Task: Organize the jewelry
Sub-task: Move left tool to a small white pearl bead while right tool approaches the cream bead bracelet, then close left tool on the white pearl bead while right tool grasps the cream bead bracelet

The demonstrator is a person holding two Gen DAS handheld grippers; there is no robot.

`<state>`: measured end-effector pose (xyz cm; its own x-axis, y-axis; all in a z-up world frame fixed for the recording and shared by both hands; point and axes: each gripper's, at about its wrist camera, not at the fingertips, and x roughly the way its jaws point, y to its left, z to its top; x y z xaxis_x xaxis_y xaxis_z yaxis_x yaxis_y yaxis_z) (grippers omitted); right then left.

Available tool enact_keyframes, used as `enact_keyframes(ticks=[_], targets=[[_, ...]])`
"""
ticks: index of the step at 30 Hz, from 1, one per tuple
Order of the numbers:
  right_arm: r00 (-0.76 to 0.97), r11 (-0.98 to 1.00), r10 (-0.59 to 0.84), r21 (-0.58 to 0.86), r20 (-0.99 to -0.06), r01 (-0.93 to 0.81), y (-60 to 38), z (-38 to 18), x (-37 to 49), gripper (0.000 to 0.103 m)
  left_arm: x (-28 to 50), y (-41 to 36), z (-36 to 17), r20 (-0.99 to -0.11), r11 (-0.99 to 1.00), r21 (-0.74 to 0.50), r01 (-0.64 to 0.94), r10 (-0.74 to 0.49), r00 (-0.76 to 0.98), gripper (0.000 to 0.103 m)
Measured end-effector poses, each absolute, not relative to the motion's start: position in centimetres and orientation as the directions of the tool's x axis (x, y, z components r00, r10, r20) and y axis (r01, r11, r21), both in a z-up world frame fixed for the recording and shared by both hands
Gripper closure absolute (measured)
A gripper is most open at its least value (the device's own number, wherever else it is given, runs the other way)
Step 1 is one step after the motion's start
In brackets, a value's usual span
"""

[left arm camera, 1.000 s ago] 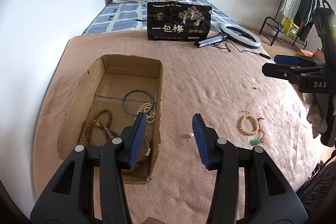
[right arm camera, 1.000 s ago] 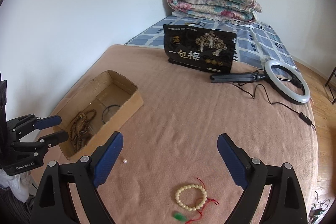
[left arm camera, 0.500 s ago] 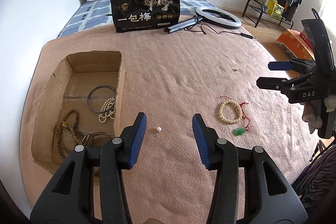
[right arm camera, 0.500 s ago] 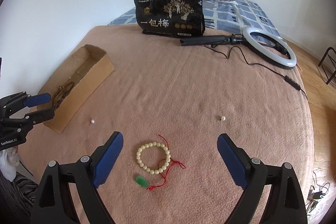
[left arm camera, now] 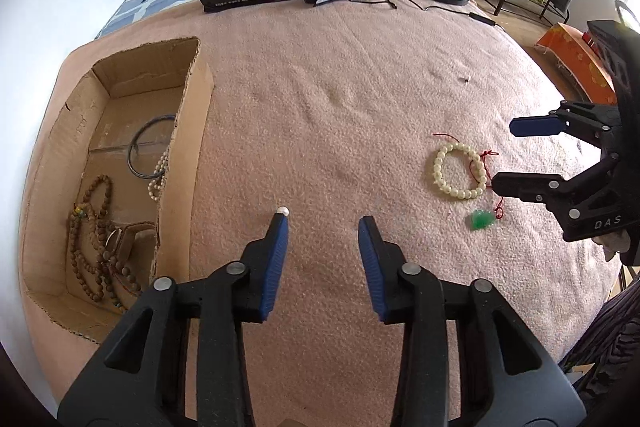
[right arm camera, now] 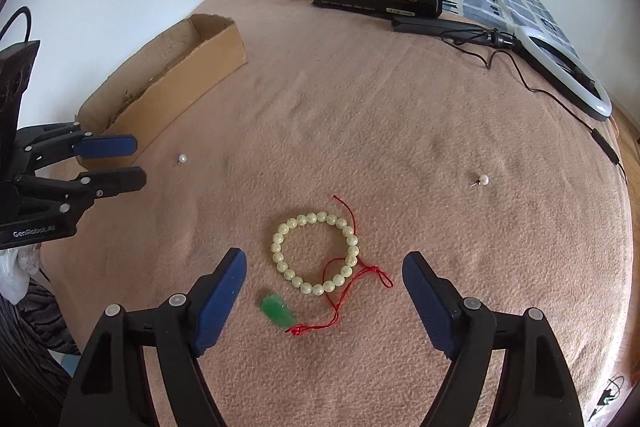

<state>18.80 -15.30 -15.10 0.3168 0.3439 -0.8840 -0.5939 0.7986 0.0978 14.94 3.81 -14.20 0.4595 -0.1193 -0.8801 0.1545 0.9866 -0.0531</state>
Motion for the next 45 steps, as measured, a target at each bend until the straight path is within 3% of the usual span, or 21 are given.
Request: enact_keyframes(ticks=[6, 20, 29, 34, 38, 41, 43, 45], targets=[[0.272, 0.761, 0.366, 0.118, -0.89, -0.638, -14.7, -15.8, 18.2, 0.036, 16.3, 4.0, -15.9, -0.894, 0.991, -0.056, 0.124, -0.105, 0.435, 0.072], [0.219, 0.748, 0.363, 0.143, -0.906, -0.648, -13.8, -17.4, 18.9, 0.037, 17.9, 5.7, -17.9, -0.908, 0.993, -0.084, 0.08, -0.109, 0.404, 0.077], [0.193, 0.722, 0.375, 0.156, -0.907, -0.674, -12.5, -17.7, 18.7, 0.048, 18.3, 6.0, -19.1, -0.919, 0.993, -0.088, 0.079, -0.111, 0.378, 0.083], [0.176, 0.707, 0.356, 0.141, -0.918, -0.692, -11.7, -18.5, 18.4, 0.062, 18.4, 5.7, -19.4, -0.918, 0.991, -0.092, 0.093, -0.121, 0.377, 0.09], [0.188, 0.709, 0.333, 0.114, -0.924, -0.696, -11.3, -19.1, 18.4, 0.066, 18.5, 5.8, -19.5, -0.917, 0.99, -0.103, 0.093, -0.131, 0.378, 0.095], [0.208, 0.711, 0.323, 0.091, -0.923, -0.697, -11.1, -19.2, 18.5, 0.076, 18.5, 5.9, -19.5, -0.916, 0.99, -0.109, 0.091, -0.135, 0.379, 0.096], [0.218, 0.712, 0.318, 0.081, -0.923, -0.697, -11.2, -19.2, 18.5, 0.09, 18.5, 5.9, -19.5, -0.915, 0.99, -0.106, 0.095, -0.134, 0.381, 0.097], [0.216, 0.715, 0.325, 0.09, -0.921, -0.693, -11.3, -19.0, 18.7, 0.097, 18.4, 5.8, -19.4, -0.914, 0.99, -0.107, 0.094, -0.135, 0.382, 0.097]])
